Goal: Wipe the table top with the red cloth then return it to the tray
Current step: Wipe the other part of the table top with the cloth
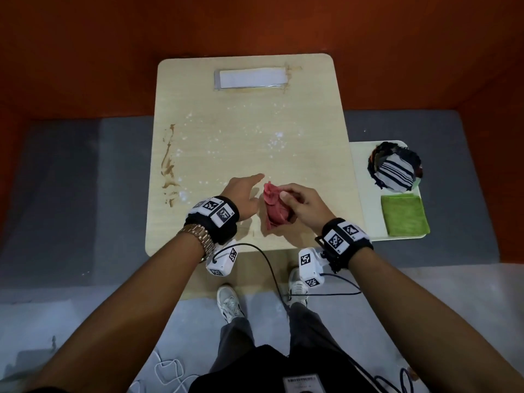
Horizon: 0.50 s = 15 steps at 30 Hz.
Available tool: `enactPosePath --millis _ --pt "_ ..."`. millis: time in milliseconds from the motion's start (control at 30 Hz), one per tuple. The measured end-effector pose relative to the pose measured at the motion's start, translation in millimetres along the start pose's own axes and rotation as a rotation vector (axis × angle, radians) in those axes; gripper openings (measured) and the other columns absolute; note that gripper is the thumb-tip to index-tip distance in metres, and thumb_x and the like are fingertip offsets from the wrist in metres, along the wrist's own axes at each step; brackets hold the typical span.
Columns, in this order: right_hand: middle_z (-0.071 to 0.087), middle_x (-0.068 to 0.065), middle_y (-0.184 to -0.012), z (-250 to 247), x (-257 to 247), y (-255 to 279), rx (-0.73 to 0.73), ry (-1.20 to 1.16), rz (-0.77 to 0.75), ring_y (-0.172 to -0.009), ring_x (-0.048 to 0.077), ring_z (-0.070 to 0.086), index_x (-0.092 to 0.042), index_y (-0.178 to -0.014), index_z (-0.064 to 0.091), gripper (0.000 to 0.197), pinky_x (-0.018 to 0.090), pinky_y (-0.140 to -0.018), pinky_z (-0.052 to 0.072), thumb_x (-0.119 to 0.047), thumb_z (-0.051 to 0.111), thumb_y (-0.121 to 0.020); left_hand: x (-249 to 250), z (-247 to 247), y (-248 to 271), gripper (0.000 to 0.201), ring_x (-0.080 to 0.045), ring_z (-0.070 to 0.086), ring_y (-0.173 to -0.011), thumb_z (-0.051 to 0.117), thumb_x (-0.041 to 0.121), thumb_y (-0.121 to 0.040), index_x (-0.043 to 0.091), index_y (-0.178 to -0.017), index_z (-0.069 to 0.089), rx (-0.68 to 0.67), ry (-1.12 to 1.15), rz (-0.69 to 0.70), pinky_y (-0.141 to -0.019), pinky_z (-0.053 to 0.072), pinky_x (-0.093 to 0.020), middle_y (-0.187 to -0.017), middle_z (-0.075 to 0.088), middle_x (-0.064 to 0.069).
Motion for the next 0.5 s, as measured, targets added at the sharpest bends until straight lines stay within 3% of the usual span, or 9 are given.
enactPosePath --millis 67,133,267,367,433,500 --pt "0.07 0.004 -0.114 -12 2 -4 0.054 0.227 -0.012 -0.109 0.021 0.063 -0.017 -0.114 0.068 0.023 0.038 -0.096 0.051 -0.018 0.059 -0.093 0 1 2 0.063 -0.023 0.031 -0.141 0.053 0.009 -0.087 0.022 -0.146 0.035 0.014 0.0 0.033 -0.112 0.027 -0.028 -0.149 0.041 -0.004" --pt "0.066 0.004 -0.12 -27 10 -3 0.172 0.498 -0.033 -0.115 0.024 0.057 -0.019 -0.116 0.067 0.026 0.034 -0.1 0.044 -0.025 0.063 -0.092 1 6 3 0.06 -0.024 0.032 -0.14 0.055 0.012 -0.088 0.02 -0.145 0.038 0.014 -0.026 0.06 -0.112 0.027 -0.03 -0.146 0.044 -0.004" --pt "0.064 0.002 -0.107 -32 19 12 0.268 0.637 -0.087 -0.101 0.021 0.057 -0.02 -0.112 0.067 0.035 0.032 -0.088 0.045 -0.04 0.072 -0.084 3 24 1 0.06 -0.023 0.037 -0.137 0.063 0.024 -0.085 0.021 -0.142 0.043 0.042 -0.079 0.17 -0.114 0.03 -0.035 -0.147 0.044 -0.004" --pt "0.063 0.003 -0.1 -20 19 22 0.177 0.621 -0.061 -0.091 0.019 0.057 -0.019 -0.115 0.067 0.05 0.032 -0.082 0.048 -0.043 0.08 -0.074 8 37 1 0.068 -0.017 0.026 -0.142 0.068 0.034 -0.082 0.027 -0.143 0.04 0.038 -0.128 0.241 -0.117 0.026 -0.034 -0.153 0.031 0.002" --pt "0.06 0.004 -0.104 -11 20 23 0.067 0.643 -0.069 -0.095 0.02 0.055 -0.019 -0.124 0.063 0.064 0.033 -0.083 0.048 -0.042 0.084 -0.067 14 43 1 0.072 -0.017 0.022 -0.143 0.071 0.04 -0.079 0.026 -0.143 0.04 0.003 -0.211 0.299 -0.115 0.025 -0.034 -0.155 0.025 0.001" --pt "0.057 0.003 -0.106 -6 21 21 -0.009 0.713 -0.074 -0.098 0.021 0.053 -0.02 -0.127 0.061 0.068 0.033 -0.082 0.047 -0.038 0.085 -0.066 17 46 -1 0.069 -0.022 0.03 -0.138 0.073 0.044 -0.074 0.02 -0.134 0.048 -0.007 -0.343 0.36 -0.113 0.029 -0.037 -0.149 0.035 -0.003"
Point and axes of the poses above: each hand's wrist, its own y-axis away from the middle knuckle, its own z-axis out of the palm, x = y × z, the point moved 3 cm from there along -y, towards the middle knuckle
